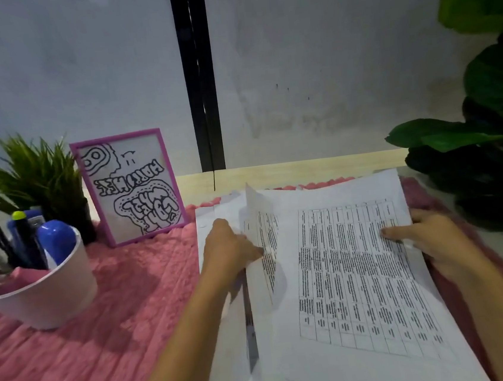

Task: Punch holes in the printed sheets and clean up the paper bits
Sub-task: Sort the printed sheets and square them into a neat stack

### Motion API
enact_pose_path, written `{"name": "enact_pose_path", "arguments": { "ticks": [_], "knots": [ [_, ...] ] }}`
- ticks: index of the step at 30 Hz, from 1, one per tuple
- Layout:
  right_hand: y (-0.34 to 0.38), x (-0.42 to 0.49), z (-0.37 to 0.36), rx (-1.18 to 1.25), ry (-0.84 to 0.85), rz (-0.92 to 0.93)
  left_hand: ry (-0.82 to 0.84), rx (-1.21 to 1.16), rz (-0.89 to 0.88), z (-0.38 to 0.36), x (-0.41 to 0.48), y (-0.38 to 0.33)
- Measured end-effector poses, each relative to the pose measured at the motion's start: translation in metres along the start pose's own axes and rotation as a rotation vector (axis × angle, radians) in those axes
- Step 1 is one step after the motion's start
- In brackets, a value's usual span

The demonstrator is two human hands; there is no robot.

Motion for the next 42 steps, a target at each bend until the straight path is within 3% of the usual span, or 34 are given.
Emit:
{"name": "enact_pose_path", "arguments": {
  "ticks": [5,8,13,17,20,24,27,30,33,35,37,39,42],
  "knots": [
    [0.003,-0.002,-0.005,0.113,-0.085,0.031,0.023,-0.183,-0.173,-0.002,-0.004,-0.007],
    [0.004,-0.002,-0.015,0.179,-0.093,0.066,0.159,-0.421,-0.194,-0.013,-0.012,-0.007],
    [0.014,-0.007,-0.029,0.142,-0.046,0.187,0.132,-0.353,-0.378,-0.018,-0.025,-0.010],
    [0.018,-0.006,-0.017,0.073,-0.162,0.264,0.246,-0.602,-0.403,-0.008,-0.025,-0.018],
    [0.020,-0.006,-0.016,0.327,-0.092,0.190,0.293,-0.709,-0.409,-0.004,-0.020,-0.022],
    [0.032,-0.012,-0.032,0.395,0.090,0.189,0.361,-0.719,-0.393,-0.016,-0.022,-0.019],
    [0.032,-0.011,-0.035,0.369,0.169,0.181,0.403,-0.593,-0.351,-0.030,-0.027,-0.015],
    [0.027,-0.011,-0.034,0.361,0.182,0.152,0.323,-0.396,-0.373,-0.036,-0.030,-0.013],
    [0.024,-0.008,-0.028,0.359,0.106,0.132,0.059,-0.191,-0.422,-0.025,-0.029,-0.015],
    [0.024,-0.007,-0.019,0.365,0.020,0.115,-0.167,0.108,-0.430,-0.016,-0.024,-0.015],
    [0.024,-0.006,-0.007,0.407,-0.070,0.074,-0.289,0.408,-0.314,-0.011,-0.020,-0.009],
    [0.022,-0.006,0.003,0.480,-0.144,0.001,-0.295,0.578,-0.198,-0.008,-0.021,-0.002],
    [0.015,-0.005,0.012,0.567,-0.198,-0.069,-0.274,0.539,-0.146,-0.006,-0.021,0.003]
  ]
}}
Point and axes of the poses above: each hand's wrist, its own x-axis towards the middle knuckle, its own z-axis out of the back of the hand, y = z × x, the point moved 5 cm from there along x, towards the middle knuckle, and after that the axes turned 14 degrees about z, right-handed, at the moved point
